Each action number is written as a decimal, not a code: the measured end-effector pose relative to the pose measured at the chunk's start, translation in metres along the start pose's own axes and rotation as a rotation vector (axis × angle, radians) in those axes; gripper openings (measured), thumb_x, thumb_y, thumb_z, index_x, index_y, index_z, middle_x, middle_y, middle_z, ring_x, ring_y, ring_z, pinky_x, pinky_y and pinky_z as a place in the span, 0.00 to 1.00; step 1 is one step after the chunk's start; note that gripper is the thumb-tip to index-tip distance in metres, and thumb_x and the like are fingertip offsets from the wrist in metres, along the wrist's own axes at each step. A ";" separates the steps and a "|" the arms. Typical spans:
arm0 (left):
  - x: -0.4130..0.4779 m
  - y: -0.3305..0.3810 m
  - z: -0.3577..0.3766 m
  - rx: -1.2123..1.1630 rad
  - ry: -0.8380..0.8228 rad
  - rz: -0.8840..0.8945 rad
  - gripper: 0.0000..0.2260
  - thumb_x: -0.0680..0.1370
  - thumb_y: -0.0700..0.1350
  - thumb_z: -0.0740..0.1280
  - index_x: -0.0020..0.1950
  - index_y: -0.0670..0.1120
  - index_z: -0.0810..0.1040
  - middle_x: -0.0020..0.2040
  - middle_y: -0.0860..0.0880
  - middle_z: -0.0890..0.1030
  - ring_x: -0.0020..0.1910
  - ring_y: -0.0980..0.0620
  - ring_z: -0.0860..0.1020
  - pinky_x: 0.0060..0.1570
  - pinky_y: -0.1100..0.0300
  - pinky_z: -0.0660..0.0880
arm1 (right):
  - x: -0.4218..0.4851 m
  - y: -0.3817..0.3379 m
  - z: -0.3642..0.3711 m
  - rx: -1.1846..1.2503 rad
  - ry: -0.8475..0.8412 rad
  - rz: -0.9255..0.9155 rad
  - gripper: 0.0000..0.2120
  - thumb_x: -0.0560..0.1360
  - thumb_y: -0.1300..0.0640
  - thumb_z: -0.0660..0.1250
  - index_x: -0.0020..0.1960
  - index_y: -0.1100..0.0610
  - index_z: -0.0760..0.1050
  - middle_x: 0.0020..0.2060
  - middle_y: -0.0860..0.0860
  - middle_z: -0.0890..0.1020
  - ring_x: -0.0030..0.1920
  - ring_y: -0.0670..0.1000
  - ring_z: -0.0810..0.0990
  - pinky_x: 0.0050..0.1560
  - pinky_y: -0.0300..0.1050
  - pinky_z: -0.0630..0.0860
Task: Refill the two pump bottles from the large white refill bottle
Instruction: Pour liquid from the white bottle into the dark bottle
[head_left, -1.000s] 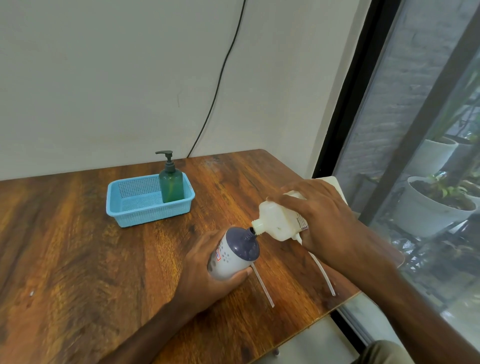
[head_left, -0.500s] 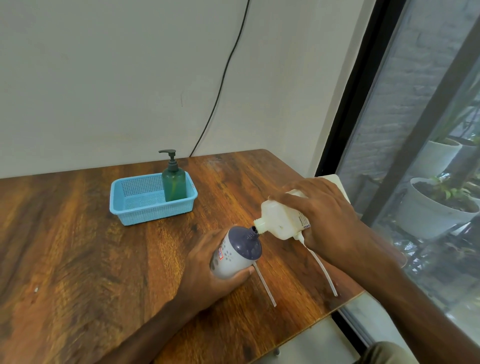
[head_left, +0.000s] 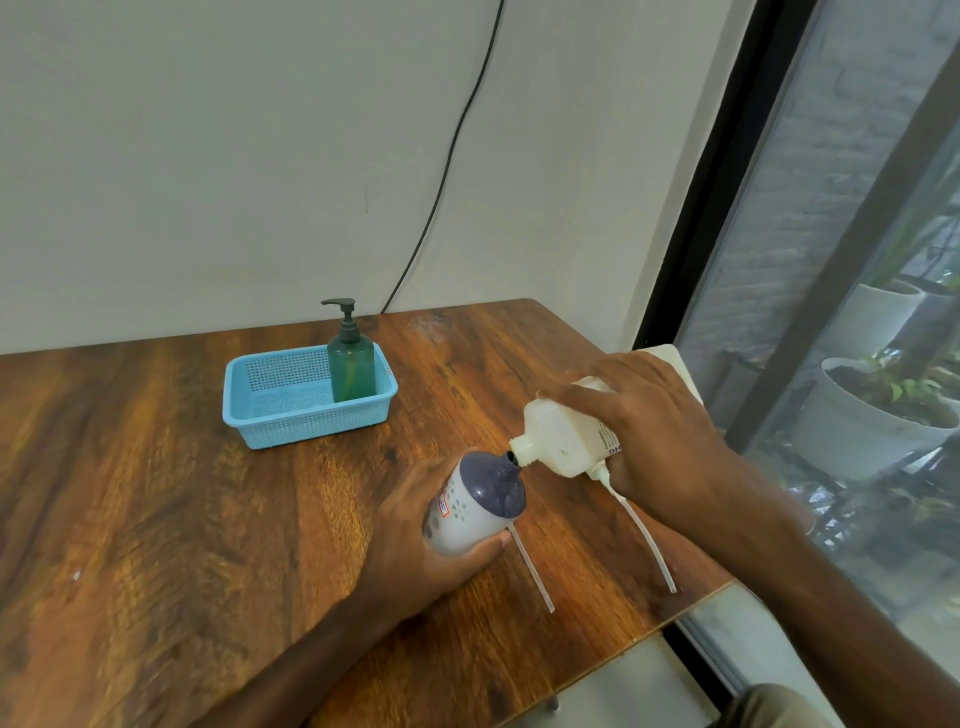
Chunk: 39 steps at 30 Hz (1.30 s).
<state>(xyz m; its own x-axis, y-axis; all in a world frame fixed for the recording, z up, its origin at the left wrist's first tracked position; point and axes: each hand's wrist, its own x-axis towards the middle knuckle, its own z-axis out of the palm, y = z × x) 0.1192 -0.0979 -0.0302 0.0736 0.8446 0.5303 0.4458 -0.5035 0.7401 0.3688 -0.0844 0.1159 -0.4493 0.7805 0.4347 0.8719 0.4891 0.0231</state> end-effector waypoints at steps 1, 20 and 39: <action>0.000 0.000 0.000 0.001 -0.001 0.001 0.37 0.66 0.61 0.83 0.72 0.54 0.75 0.64 0.59 0.79 0.63 0.55 0.79 0.58 0.52 0.80 | 0.000 0.001 0.001 -0.004 0.013 -0.013 0.43 0.56 0.60 0.87 0.69 0.47 0.77 0.62 0.55 0.81 0.65 0.62 0.78 0.64 0.65 0.73; 0.000 0.002 -0.001 -0.026 0.012 -0.020 0.36 0.66 0.61 0.83 0.71 0.54 0.76 0.63 0.60 0.79 0.63 0.57 0.79 0.59 0.58 0.80 | 0.012 -0.008 -0.006 -0.071 0.153 -0.136 0.41 0.49 0.62 0.88 0.61 0.51 0.82 0.54 0.58 0.84 0.56 0.65 0.82 0.57 0.69 0.77; 0.001 0.002 -0.003 -0.067 0.026 -0.035 0.36 0.66 0.59 0.84 0.70 0.57 0.75 0.63 0.63 0.80 0.63 0.58 0.79 0.56 0.65 0.79 | 0.035 -0.039 -0.029 -0.243 -0.048 -0.114 0.39 0.52 0.59 0.88 0.61 0.48 0.82 0.57 0.56 0.84 0.60 0.62 0.81 0.62 0.62 0.75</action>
<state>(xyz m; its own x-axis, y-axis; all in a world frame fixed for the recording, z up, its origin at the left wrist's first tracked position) 0.1176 -0.0988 -0.0264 0.0352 0.8574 0.5134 0.3866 -0.4854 0.7842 0.3250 -0.0874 0.1562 -0.5506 0.7462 0.3742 0.8339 0.4712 0.2873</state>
